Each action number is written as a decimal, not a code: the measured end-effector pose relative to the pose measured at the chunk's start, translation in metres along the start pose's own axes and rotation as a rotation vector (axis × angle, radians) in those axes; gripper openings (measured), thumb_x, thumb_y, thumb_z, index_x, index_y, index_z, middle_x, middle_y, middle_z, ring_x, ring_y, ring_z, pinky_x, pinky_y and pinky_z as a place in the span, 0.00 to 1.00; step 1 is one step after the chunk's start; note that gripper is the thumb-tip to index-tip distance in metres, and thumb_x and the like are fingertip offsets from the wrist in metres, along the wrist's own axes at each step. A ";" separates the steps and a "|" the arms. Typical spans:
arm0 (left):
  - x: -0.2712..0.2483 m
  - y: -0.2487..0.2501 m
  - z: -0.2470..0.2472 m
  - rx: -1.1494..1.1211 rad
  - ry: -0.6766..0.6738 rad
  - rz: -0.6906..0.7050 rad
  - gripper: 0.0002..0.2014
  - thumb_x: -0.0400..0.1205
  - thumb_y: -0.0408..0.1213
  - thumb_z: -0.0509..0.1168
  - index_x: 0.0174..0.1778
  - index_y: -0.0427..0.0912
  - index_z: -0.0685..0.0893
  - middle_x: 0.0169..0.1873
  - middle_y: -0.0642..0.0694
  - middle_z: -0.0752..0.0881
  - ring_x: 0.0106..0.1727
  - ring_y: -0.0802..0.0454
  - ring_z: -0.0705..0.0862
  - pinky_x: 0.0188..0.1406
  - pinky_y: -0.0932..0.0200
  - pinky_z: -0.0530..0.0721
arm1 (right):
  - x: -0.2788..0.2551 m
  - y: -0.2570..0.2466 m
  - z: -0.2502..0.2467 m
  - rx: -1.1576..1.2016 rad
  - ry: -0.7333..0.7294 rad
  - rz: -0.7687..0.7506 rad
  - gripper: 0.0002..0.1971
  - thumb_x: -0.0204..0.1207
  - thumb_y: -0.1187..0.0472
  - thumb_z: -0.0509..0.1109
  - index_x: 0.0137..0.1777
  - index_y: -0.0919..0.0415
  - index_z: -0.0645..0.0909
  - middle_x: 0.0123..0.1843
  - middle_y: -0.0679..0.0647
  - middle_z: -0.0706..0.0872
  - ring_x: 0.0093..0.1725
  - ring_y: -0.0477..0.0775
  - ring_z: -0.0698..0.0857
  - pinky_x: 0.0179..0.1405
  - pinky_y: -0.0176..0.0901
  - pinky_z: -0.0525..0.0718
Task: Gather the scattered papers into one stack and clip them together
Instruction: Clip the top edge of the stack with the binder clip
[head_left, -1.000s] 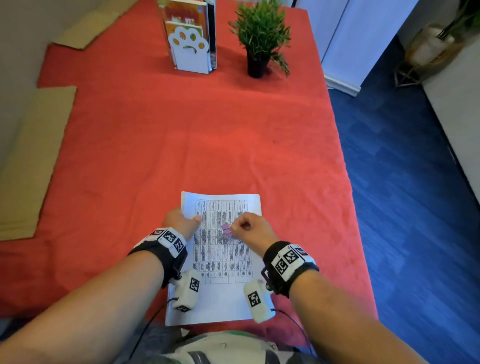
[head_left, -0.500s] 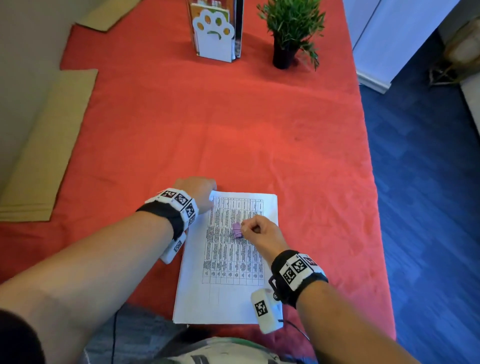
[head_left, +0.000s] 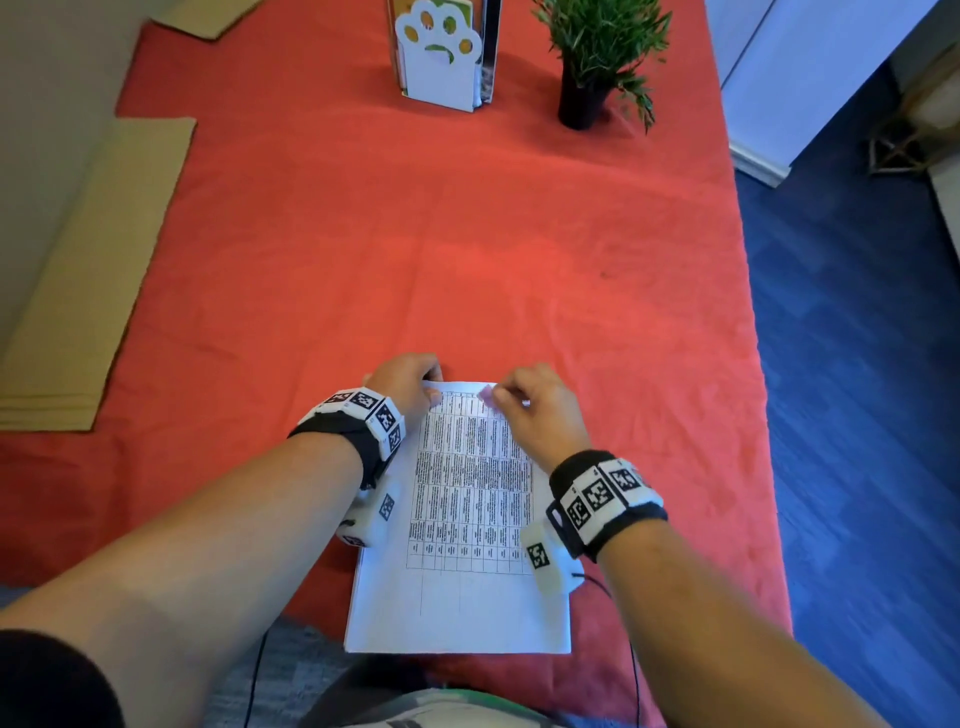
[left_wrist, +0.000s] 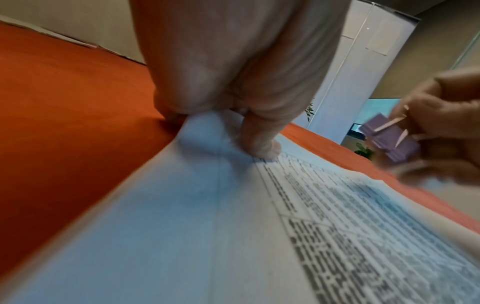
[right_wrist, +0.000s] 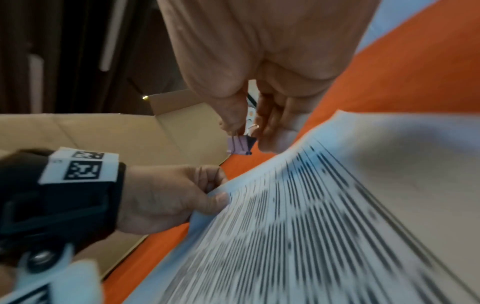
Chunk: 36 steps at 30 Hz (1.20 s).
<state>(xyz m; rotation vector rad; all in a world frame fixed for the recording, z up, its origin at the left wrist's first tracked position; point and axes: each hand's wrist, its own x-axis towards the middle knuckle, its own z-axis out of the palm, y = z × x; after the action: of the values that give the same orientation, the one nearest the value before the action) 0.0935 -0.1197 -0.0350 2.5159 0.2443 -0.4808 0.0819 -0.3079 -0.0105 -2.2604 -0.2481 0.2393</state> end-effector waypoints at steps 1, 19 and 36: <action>0.001 -0.001 0.001 -0.004 0.001 -0.002 0.11 0.76 0.35 0.69 0.32 0.51 0.75 0.31 0.56 0.81 0.38 0.51 0.81 0.53 0.49 0.80 | 0.008 -0.001 0.001 -0.046 -0.005 -0.044 0.09 0.76 0.56 0.71 0.40 0.61 0.84 0.41 0.52 0.79 0.37 0.47 0.78 0.35 0.26 0.74; 0.005 -0.003 0.000 -0.023 -0.019 -0.006 0.07 0.76 0.36 0.68 0.36 0.49 0.76 0.33 0.56 0.77 0.42 0.49 0.78 0.55 0.48 0.73 | 0.065 -0.006 0.025 -0.307 -0.240 -0.225 0.10 0.70 0.71 0.68 0.43 0.61 0.90 0.37 0.52 0.77 0.38 0.60 0.83 0.36 0.52 0.83; -0.010 0.000 -0.008 -0.056 0.015 0.111 0.16 0.75 0.34 0.68 0.28 0.55 0.71 0.31 0.57 0.76 0.40 0.47 0.77 0.53 0.46 0.76 | -0.019 0.003 0.035 -0.583 0.043 -0.407 0.13 0.60 0.69 0.76 0.45 0.58 0.86 0.47 0.51 0.86 0.45 0.58 0.81 0.40 0.46 0.78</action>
<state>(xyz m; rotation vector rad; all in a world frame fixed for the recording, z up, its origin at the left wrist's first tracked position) 0.0860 -0.1158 -0.0253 2.4634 0.1217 -0.4048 0.0547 -0.2894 -0.0330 -2.7071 -0.8325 -0.1165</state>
